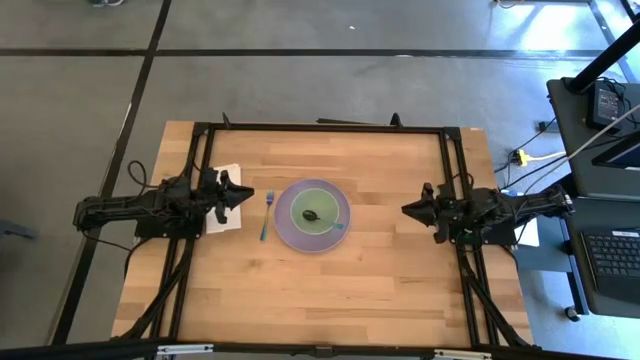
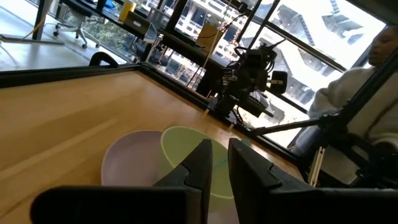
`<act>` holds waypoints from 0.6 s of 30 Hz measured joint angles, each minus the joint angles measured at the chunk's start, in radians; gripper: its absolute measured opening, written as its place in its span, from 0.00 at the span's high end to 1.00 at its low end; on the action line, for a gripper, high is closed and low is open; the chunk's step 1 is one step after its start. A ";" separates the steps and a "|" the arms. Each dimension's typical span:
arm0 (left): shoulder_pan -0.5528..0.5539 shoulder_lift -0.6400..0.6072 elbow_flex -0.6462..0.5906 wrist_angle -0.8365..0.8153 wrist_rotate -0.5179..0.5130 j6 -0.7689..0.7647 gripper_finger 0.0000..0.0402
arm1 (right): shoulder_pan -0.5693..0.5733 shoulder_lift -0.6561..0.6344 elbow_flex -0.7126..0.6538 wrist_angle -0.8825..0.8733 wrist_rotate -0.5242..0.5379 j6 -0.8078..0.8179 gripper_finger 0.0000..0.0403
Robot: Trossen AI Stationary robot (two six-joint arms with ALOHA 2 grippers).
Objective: Set table place
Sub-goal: Return to Home Position
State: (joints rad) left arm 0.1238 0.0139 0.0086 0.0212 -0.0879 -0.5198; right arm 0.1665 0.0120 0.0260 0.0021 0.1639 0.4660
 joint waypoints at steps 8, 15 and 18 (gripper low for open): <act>0.000 0.000 0.000 0.000 0.000 0.000 0.92 | 0.000 -0.011 0.001 0.024 0.000 0.001 0.86; 0.000 0.000 0.000 0.000 0.000 0.000 0.94 | 0.000 -0.008 0.001 0.021 0.001 0.000 0.86; 0.000 0.000 0.000 0.000 0.000 0.000 0.95 | 0.000 -0.008 0.001 0.021 0.000 0.000 0.86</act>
State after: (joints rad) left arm 0.1238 0.0139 0.0086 0.0213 -0.0879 -0.5194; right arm 0.1667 0.0040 0.0269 0.0231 0.1642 0.4664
